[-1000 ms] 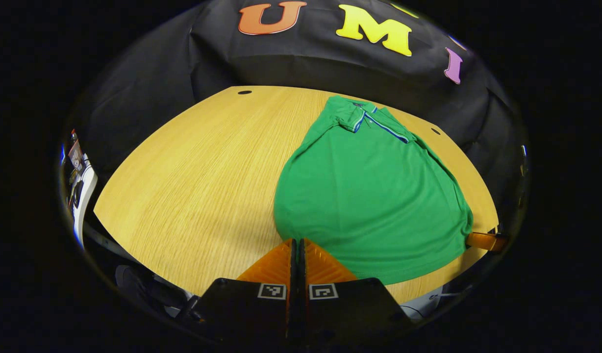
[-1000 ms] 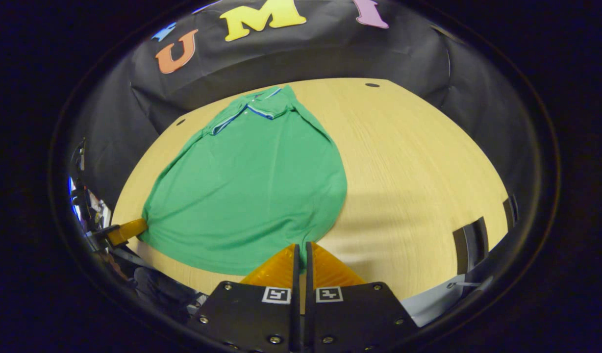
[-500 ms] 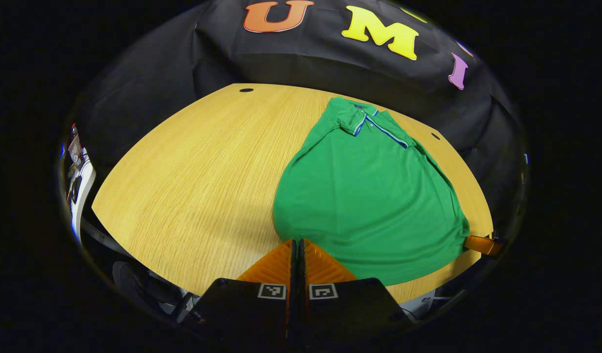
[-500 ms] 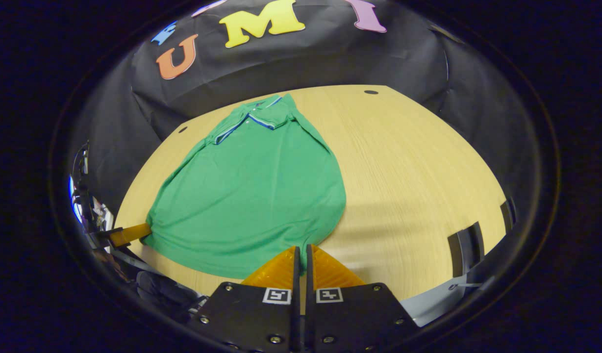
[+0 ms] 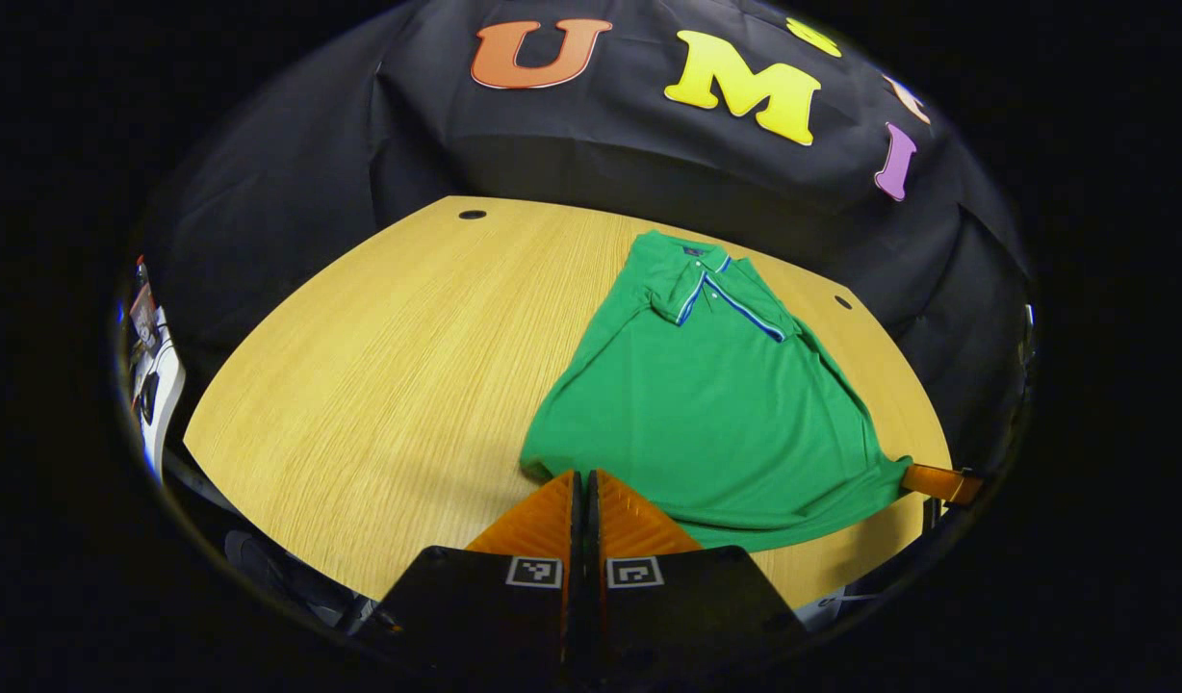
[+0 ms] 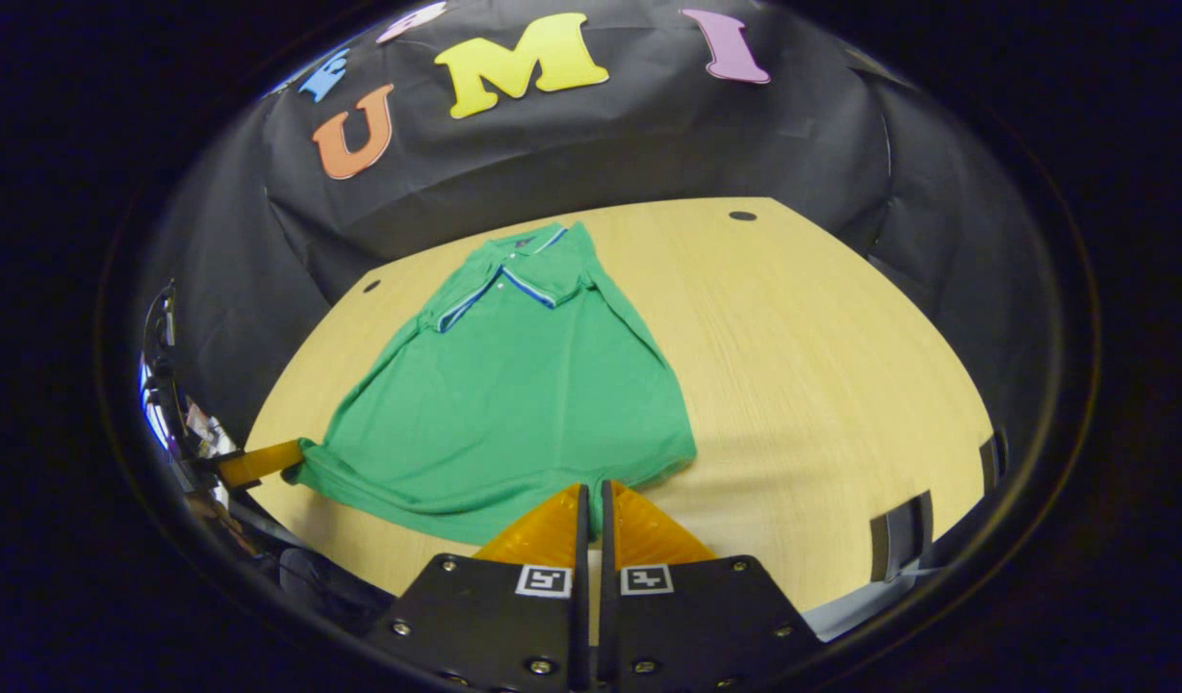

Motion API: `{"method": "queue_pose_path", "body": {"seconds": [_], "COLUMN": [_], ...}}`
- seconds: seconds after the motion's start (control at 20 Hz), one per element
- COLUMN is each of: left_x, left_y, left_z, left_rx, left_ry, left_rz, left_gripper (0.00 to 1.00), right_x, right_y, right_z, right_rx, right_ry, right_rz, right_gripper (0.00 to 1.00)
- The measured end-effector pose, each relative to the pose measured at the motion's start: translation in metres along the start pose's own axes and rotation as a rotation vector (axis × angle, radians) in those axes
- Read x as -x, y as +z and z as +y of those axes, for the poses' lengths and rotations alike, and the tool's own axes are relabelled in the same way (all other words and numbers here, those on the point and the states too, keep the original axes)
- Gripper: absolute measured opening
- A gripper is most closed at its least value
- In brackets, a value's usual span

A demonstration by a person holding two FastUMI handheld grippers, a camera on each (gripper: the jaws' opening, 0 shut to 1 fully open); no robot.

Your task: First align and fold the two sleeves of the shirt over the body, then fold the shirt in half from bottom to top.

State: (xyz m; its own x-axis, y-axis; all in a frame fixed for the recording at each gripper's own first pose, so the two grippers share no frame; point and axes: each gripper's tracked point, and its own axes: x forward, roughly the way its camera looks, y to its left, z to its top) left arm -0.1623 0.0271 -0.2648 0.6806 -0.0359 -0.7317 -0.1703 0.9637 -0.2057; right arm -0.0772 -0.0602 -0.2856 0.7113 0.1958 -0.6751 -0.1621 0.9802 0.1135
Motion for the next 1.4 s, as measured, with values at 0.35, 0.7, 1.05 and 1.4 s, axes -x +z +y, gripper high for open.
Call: {"method": "queue_pose_path", "body": {"seconds": [0.35, 0.7, 1.05, 1.4], "left_x": [-0.021, -0.048, -0.076, -0.114], "left_y": [0.045, 0.088, 0.129, 0.156], "left_z": [-0.008, -0.018, -0.025, -0.026], "left_rx": [-0.01, -0.017, -0.025, -0.038], "left_ry": [0.001, 0.005, 0.011, 0.016], "left_rz": [-0.033, -0.056, -0.086, -0.086], "left_gripper": [0.03, 0.03, 0.03, 0.03], "right_x": [-0.02, -0.049, -0.077, -0.113], "right_y": [0.047, 0.095, 0.14, 0.177], "right_z": [0.007, 0.011, 0.012, 0.012], "right_rx": [-0.002, -0.005, 0.012, 0.024], "right_ry": [0.029, 0.052, 0.06, 0.07], "right_rz": [-0.029, -0.042, -0.064, -0.069], "right_gripper": [0.04, 0.04, 0.04, 0.04]}}
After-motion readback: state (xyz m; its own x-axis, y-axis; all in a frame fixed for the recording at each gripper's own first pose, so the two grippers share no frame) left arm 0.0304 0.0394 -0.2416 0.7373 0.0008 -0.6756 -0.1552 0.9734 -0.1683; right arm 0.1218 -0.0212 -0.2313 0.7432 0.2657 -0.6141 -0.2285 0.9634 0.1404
